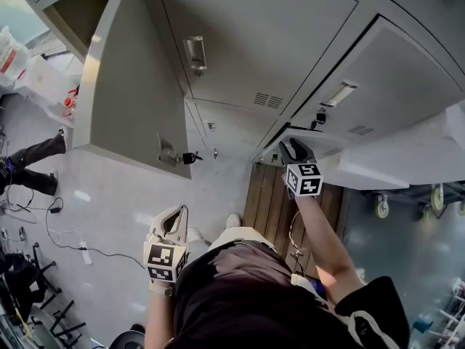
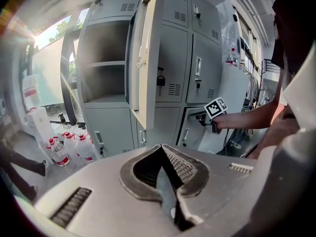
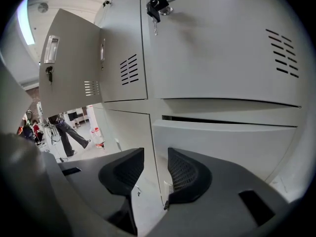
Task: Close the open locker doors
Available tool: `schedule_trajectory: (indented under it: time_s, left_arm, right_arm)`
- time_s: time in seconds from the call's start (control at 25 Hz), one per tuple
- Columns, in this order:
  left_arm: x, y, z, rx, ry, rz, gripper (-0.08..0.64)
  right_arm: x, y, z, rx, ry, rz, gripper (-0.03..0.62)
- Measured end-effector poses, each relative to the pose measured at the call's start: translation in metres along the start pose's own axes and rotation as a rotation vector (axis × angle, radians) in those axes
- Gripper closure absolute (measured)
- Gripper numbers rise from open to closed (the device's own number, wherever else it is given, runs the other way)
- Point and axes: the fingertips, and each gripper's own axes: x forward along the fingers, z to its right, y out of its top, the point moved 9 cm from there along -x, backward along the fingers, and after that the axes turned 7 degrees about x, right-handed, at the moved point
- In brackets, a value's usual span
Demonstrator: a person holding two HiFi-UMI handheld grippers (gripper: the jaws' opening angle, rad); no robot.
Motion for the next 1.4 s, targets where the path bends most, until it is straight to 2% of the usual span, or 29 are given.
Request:
schedule_trajectory:
  time_s: [0.52,0.76,1.08,1.4]
  left_arm:
    - [-0.002,-0.001,-0.011,-0.019,0.047,-0.014,0.541]
    - [-0.005,-0.001,-0.014,-0.02,0.07,0.005,0.541]
    - [-0.014,0.007,-0.019,-0.011,0.061,0.061,0.54]
    - [-0.027,0.023,-0.037,0.031,0.044,0.138,0.537]
  right_arm:
    - [0.031,0.017,0.008,-0.053,-0.023,-0.008,0.41]
    - [0.026,0.011,0.001,-0.027,-0.024,-0.014,0.402]
    - [-0.006,-0.001,-0.031,0.008,0.013,-0.024,0.402]
    - [-0.055,0.015,-0.09,0.065,0.048,0.025,0.407]
